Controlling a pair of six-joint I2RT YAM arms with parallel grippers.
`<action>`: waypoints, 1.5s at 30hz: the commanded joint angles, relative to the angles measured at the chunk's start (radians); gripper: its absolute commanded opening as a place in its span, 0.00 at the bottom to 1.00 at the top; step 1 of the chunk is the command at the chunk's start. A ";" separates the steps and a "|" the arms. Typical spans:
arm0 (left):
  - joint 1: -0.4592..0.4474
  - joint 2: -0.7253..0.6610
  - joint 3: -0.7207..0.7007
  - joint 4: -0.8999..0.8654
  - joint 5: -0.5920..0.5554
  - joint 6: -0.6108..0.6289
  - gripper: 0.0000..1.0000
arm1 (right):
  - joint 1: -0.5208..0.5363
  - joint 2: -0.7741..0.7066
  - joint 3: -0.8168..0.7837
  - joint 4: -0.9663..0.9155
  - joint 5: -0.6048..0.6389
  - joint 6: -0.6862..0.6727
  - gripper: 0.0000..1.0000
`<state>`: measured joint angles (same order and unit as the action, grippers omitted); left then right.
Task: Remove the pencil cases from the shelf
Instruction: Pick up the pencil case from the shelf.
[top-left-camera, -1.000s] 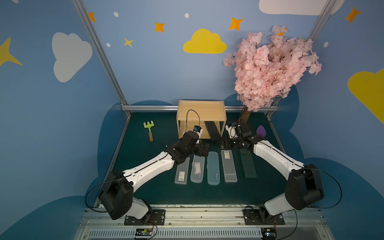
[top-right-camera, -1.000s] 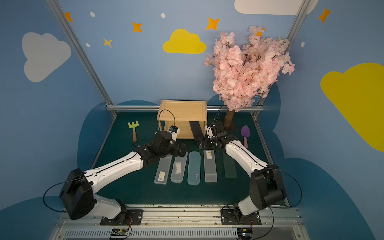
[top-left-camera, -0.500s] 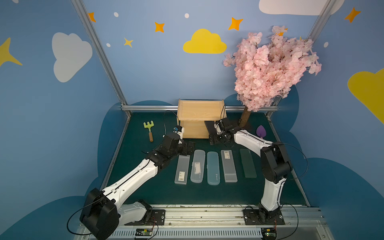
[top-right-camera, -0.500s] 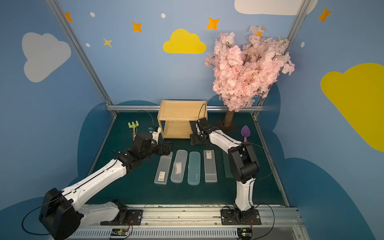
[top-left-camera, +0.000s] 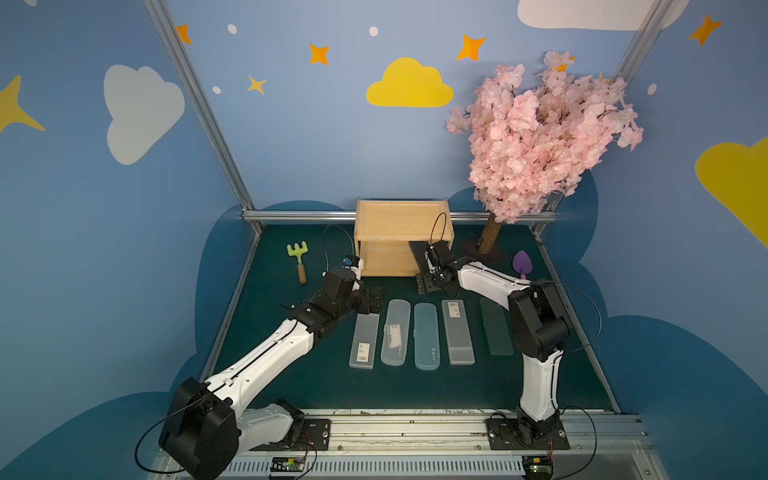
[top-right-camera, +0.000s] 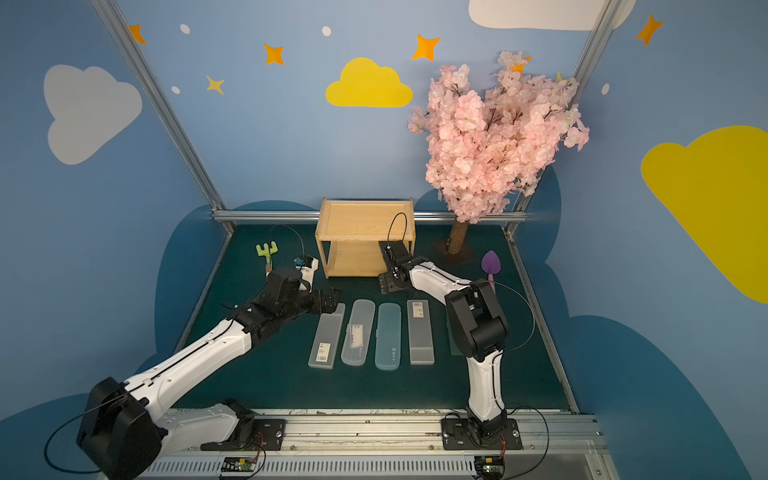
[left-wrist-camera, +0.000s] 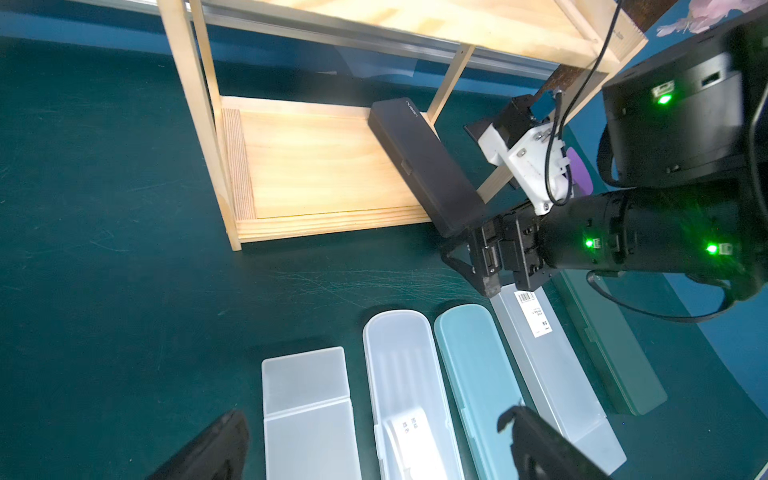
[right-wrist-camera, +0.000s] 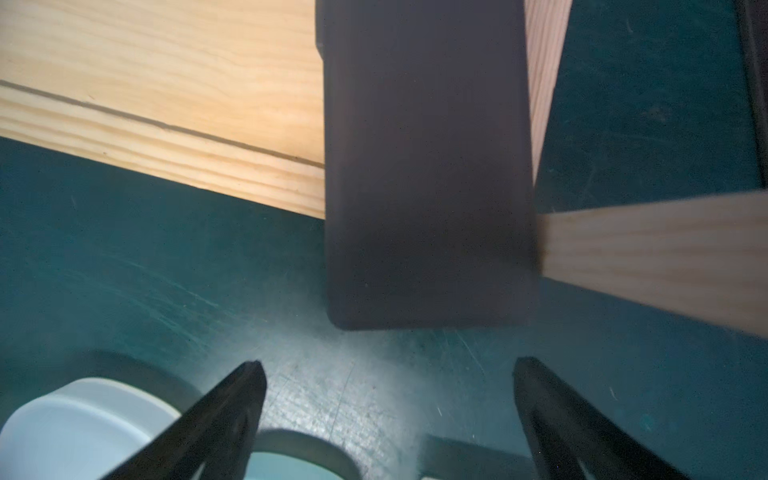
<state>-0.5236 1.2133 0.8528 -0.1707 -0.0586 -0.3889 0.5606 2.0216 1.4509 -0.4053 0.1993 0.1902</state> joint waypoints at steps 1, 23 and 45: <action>0.003 -0.003 -0.016 0.002 0.004 0.011 1.00 | 0.017 0.028 -0.019 0.052 0.070 -0.036 0.98; 0.012 -0.032 -0.046 -0.020 -0.014 0.031 1.00 | 0.030 0.046 -0.074 0.217 0.143 -0.001 0.98; 0.020 -0.061 -0.055 -0.033 0.002 0.037 1.00 | 0.031 -0.028 -0.081 0.232 0.190 -0.002 0.98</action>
<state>-0.5060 1.1793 0.8017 -0.1875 -0.0654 -0.3630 0.5873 2.0407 1.3556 -0.1822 0.3641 0.2001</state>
